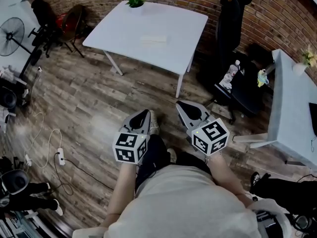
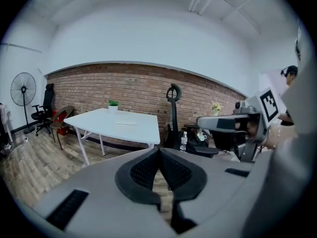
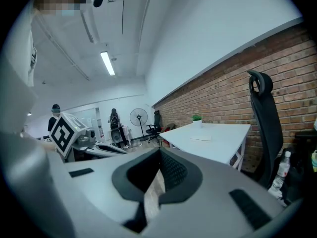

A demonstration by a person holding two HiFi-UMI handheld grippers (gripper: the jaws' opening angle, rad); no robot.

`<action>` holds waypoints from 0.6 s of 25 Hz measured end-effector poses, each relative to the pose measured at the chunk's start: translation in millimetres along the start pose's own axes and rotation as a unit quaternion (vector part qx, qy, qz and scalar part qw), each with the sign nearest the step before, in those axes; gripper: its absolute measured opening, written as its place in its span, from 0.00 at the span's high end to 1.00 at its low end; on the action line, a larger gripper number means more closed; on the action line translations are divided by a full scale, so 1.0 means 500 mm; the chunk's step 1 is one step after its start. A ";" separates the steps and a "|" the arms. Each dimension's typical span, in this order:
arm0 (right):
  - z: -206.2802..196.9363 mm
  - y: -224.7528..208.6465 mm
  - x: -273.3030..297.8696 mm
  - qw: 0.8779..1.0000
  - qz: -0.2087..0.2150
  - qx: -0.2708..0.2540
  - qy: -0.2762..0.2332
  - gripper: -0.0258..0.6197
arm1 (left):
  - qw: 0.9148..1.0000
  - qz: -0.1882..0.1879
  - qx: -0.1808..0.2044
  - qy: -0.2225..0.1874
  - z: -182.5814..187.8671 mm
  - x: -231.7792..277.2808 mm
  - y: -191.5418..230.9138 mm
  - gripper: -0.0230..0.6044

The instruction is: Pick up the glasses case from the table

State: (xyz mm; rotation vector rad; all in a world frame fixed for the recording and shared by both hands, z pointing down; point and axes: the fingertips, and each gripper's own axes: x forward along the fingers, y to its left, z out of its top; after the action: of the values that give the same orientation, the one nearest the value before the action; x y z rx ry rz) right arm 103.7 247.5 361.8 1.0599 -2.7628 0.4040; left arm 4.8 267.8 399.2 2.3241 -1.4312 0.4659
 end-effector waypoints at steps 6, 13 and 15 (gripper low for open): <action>0.021 -0.080 0.109 1.000 -0.017 0.001 0.006 0.96 | 1.000 -0.023 0.007 -0.004 0.059 0.111 0.086 0.95; 0.093 -0.184 0.314 0.999 -0.026 -0.023 0.028 0.96 | 0.999 -0.026 -0.025 -0.008 0.150 0.252 0.261 0.95; 0.121 -0.206 0.375 0.998 -0.030 -0.034 0.033 0.96 | 0.999 -0.030 -0.029 -0.014 0.191 0.286 0.315 0.95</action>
State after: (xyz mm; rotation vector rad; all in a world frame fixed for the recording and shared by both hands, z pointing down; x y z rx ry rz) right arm 32.1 37.1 368.6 1.0910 -2.6598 0.3275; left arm -67.2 46.0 403.1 2.3289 -1.3656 0.3706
